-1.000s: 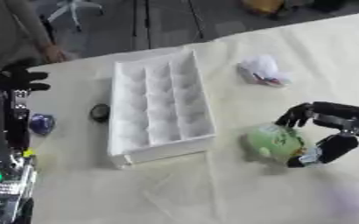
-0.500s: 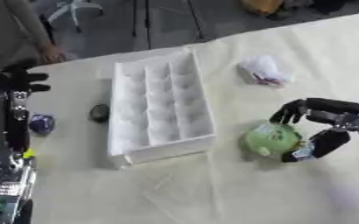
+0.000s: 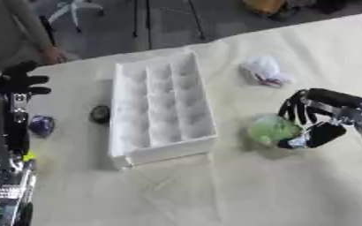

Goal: Pick up objects on the table and place them in the box.

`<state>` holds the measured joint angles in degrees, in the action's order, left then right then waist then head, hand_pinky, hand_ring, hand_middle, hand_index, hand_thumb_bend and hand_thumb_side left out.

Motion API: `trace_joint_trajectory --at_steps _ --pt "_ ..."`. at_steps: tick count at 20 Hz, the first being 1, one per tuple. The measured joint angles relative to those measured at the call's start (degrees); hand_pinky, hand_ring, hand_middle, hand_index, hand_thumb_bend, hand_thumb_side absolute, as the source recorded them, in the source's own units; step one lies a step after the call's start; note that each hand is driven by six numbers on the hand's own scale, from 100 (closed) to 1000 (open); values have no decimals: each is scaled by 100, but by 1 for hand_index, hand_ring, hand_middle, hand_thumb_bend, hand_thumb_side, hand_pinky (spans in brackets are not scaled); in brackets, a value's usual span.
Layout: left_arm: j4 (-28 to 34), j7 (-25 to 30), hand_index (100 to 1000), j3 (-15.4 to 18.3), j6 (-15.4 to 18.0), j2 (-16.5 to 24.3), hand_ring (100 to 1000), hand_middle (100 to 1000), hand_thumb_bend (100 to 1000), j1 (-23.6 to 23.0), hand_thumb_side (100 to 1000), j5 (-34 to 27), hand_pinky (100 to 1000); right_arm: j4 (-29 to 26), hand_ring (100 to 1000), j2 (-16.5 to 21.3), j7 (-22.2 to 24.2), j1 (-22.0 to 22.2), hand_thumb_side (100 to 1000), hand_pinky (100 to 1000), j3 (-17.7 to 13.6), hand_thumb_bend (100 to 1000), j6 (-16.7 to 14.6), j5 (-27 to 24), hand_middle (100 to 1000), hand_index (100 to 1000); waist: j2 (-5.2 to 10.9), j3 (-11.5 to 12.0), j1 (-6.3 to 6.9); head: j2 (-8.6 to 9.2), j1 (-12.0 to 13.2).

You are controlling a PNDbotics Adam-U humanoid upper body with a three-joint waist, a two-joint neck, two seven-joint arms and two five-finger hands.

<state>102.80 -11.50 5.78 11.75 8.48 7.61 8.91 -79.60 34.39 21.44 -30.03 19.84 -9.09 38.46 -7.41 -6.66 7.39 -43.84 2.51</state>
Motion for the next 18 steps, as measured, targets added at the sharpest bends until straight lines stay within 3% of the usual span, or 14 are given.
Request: trace_joint_trajectory --at_steps 5,14,18 --pt "0 11 760 -20 7 0 664 755 654 -3 899 -25 604 -7 283 -31 -296 4 304 154 70 474 35 342 323 447 4 -7 0 0 -3" --pt "-1 24 761 -32 1 0 680 757 650 -5 900 -32 603 -7 267 -54 -460 26 311 127 136 477 -125 683 301 425 15 -19 0 0 -19" --pt "-1 27 761 -32 0 0 681 757 648 -5 900 -35 603 -5 252 -87 -578 28 237 105 138 367 -169 713 281 402 15 -21 0 0 -19"
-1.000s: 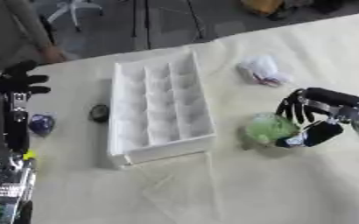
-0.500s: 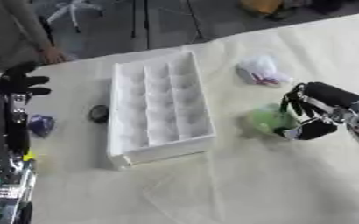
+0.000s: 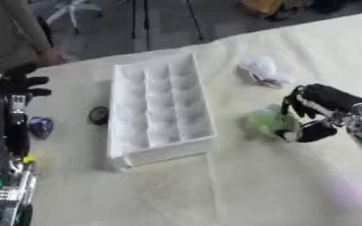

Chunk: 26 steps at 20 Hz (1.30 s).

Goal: Pick up objects on the table and place them in the box.

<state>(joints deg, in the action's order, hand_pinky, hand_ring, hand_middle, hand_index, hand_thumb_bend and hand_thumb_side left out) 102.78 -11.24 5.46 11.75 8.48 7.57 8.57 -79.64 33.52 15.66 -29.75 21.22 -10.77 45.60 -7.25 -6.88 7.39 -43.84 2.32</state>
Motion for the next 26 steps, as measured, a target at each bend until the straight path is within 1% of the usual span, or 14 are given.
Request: trace_joint_trajectory --at_steps 1,2,4,5,6,7,9,16,21,26 --pt "0 0 761 0 0 0 681 757 647 0 901 0 603 1 247 -1 -53 2 221 100 0 364 -1 2 280 397 0 0 0 0 0" --pt "0 1 761 0 1 0 681 757 646 0 902 -1 603 2 247 -2 -113 3 210 100 -1 323 0 2 278 392 0 0 0 0 0" --pt "0 3 761 0 3 0 681 758 645 0 902 -1 603 4 244 -2 -233 6 194 100 -4 282 9 -5 276 386 0 -1 0 0 0" --pt "0 3 761 0 3 0 682 758 643 0 903 -1 602 5 242 -2 -288 7 197 100 -7 180 17 -24 274 368 0 -2 0 0 0" --pt "0 4 762 0 4 0 682 758 643 0 903 -1 602 6 242 -2 -346 9 198 100 -19 160 31 -50 275 365 0 -6 0 0 0" --pt "0 5 762 0 5 0 682 758 643 0 904 -1 602 6 242 -2 -408 10 207 100 -40 114 49 -95 276 359 0 -9 0 0 0" --pt "0 6 762 0 6 0 683 758 642 0 904 -1 602 6 245 -2 -521 12 210 100 -67 100 85 -182 273 342 0 -10 0 0 0" --pt "-1 7 762 0 7 0 684 759 639 0 905 -1 602 -77 242 -2 -765 27 205 100 -147 104 216 -522 264 334 0 -15 0 0 0" --pt "-1 8 762 -1 7 0 685 760 639 0 905 -1 602 -382 240 2 -826 -35 206 100 -180 120 343 -911 262 335 3 -15 0 0 -5" --pt "-1 30 763 -34 5 0 687 760 638 0 904 -1 602 -690 244 16 -769 -260 218 100 -172 123 483 -1331 262 341 20 9 0 0 -38"
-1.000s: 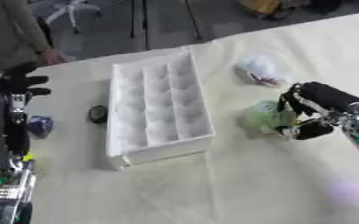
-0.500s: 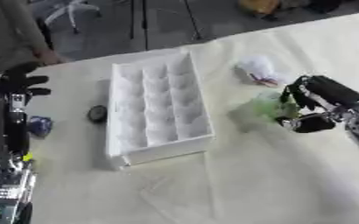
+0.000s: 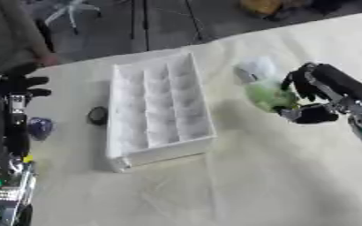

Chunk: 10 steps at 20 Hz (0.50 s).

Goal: Pick up objects on the table and place them in the box.

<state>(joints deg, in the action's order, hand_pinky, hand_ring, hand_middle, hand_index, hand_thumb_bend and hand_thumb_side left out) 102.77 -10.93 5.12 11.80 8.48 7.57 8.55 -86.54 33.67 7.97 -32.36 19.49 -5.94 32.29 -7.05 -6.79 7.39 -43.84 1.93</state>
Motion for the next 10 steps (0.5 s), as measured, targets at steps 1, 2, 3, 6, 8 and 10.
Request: trace_joint_trajectory --at_steps 1,2,3,6,8,10 --pt "0 5 763 -3 2 0 687 760 638 1 904 0 602 -48 244 6 17 -70 218 100 16 123 25 -75 262 341 3 21 0 0 -16" --pt "0 8 763 -5 3 0 687 761 638 2 903 0 602 -92 246 10 34 -145 221 100 36 123 49 -150 262 342 11 38 0 0 -23" --pt "0 9 763 -9 3 0 687 761 638 6 903 0 602 -126 246 19 49 -212 221 100 52 123 75 -222 262 342 20 56 0 0 -36" --pt "0 14 763 -37 7 0 688 761 638 24 902 0 602 -189 251 43 63 -403 225 106 98 128 153 -391 264 344 34 122 0 0 -79" --pt "1 18 763 -40 11 0 689 761 638 48 900 0 603 -193 254 43 57 -498 230 108 134 123 197 -480 265 347 34 164 0 0 -110" --pt "4 22 763 -66 15 -1 689 761 638 70 898 0 603 -193 265 43 53 -567 234 123 177 122 219 -542 266 349 34 231 0 0 -133"
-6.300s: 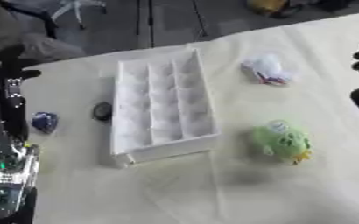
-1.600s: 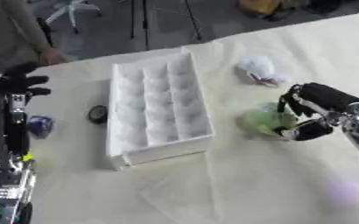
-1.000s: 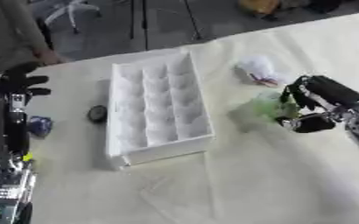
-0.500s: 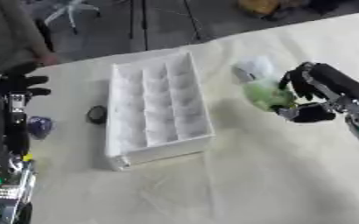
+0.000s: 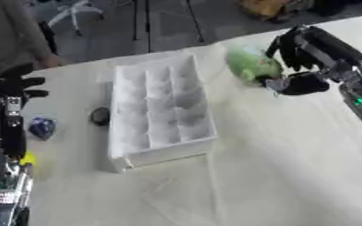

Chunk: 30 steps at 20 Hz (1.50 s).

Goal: Pick up objects on the table and place them in the box.

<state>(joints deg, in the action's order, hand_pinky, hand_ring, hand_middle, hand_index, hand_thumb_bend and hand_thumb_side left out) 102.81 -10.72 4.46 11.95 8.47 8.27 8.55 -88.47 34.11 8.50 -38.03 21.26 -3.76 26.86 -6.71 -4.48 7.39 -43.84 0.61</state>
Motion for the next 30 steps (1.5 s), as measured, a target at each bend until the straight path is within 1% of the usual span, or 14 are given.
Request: trace_joint_trajectory --at_steps 3,6,11,16,19,23,27,28,30 --pt "12 13 763 -43 12 -20 690 761 638 81 897 0 604 17 267 0 11 -113 234 125 75 123 16 -30 266 350 1 146 -11 0 -47" --pt "50 59 764 -112 20 -89 691 762 640 167 896 0 605 155 269 -8 32 -243 237 126 144 118 5 -30 267 351 3 302 -11 1 -105" --pt "131 179 764 -245 41 -179 692 762 641 298 895 -5 606 457 281 -135 132 -417 240 137 259 110 -97 29 274 359 3 567 -11 13 -215" --pt "193 340 765 -412 57 -274 693 762 641 397 895 -69 607 898 299 -319 298 -554 238 160 332 108 -245 147 279 364 3 788 -11 62 -369" --pt "221 431 765 -496 64 -309 693 762 640 443 895 -110 607 1189 304 -423 341 -622 237 170 344 107 -316 238 281 368 3 863 -11 63 -453" --pt "256 555 765 -612 79 -378 693 762 640 528 895 -166 608 1565 307 -582 362 -736 235 180 341 100 -381 333 283 375 3 1020 -11 66 -573" --pt "285 644 765 -693 89 -456 693 762 639 594 895 -215 607 1887 326 -772 411 -761 260 215 347 111 -499 419 305 413 3 1085 -11 66 -653" --pt "285 661 765 -711 91 -462 693 762 638 596 895 -226 607 1948 359 -826 434 -763 293 261 350 154 -545 446 340 461 3 1086 -11 66 -666" --pt "285 689 765 -723 94 -482 693 762 638 610 895 -245 607 2026 359 -904 501 -763 293 261 377 154 -660 519 340 461 3 1086 -11 66 -686"
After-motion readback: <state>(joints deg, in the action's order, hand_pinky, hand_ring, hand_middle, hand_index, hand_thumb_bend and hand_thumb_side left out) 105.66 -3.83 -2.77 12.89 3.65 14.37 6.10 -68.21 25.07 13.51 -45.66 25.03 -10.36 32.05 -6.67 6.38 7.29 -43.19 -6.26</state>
